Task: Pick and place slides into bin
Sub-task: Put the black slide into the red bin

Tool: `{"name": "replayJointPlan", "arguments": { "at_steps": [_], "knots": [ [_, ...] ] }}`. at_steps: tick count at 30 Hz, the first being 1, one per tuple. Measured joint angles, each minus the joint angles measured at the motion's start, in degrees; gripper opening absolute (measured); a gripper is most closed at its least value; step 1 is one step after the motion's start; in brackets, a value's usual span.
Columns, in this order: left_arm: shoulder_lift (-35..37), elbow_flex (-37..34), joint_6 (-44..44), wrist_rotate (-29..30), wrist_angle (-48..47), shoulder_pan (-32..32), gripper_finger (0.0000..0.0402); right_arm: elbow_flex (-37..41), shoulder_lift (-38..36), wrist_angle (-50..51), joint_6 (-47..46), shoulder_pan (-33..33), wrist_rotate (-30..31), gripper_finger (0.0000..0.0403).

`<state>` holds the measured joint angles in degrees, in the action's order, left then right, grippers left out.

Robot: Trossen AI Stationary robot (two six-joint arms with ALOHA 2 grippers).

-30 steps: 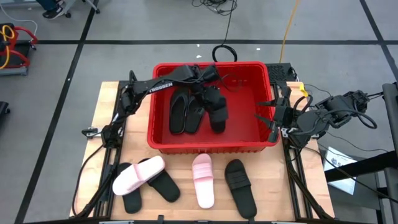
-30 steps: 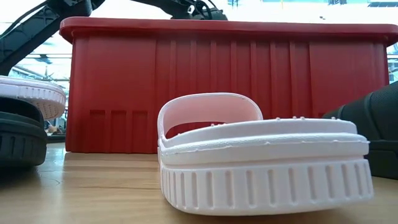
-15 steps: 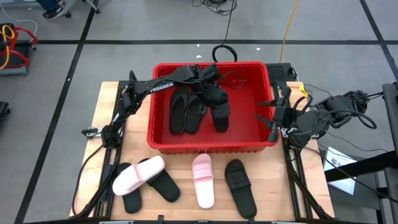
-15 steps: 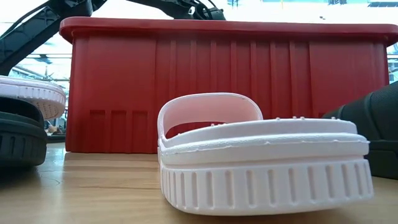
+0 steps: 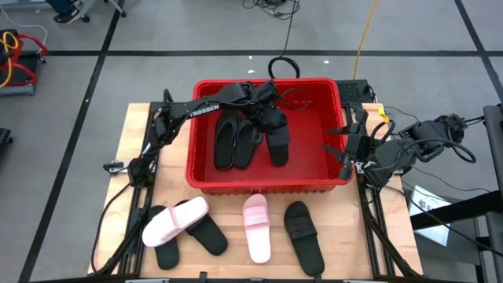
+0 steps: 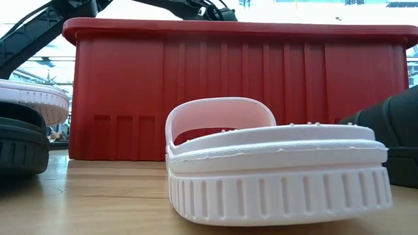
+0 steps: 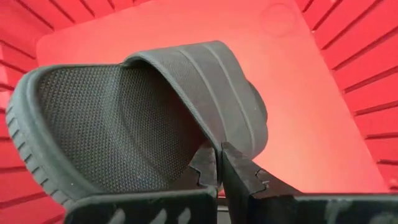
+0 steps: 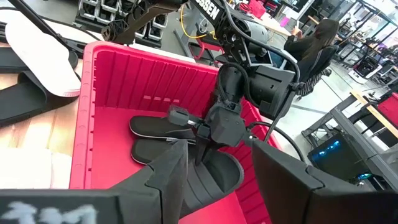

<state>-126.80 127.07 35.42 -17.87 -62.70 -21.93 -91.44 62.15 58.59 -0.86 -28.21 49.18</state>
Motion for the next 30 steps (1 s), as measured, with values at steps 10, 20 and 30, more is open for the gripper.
{"name": "replayJointPlan", "arguments": {
  "at_steps": [10,20,30],
  "knots": [
    [-1.9,0.2,-2.1,4.3,1.2,-0.3,0.0,0.0,0.0,0.0,0.0,0.0,0.0,0.0169],
    [-2.6,0.1,-5.1,7.5,1.5,-0.7,0.0,0.0,0.0,0.0,0.0,0.0,0.0,0.0169],
    [-2.6,0.0,-5.8,8.9,2.1,-1.2,0.0001,0.0,0.0,0.0,0.2,0.0,0.1,0.0169]
  ]
}}
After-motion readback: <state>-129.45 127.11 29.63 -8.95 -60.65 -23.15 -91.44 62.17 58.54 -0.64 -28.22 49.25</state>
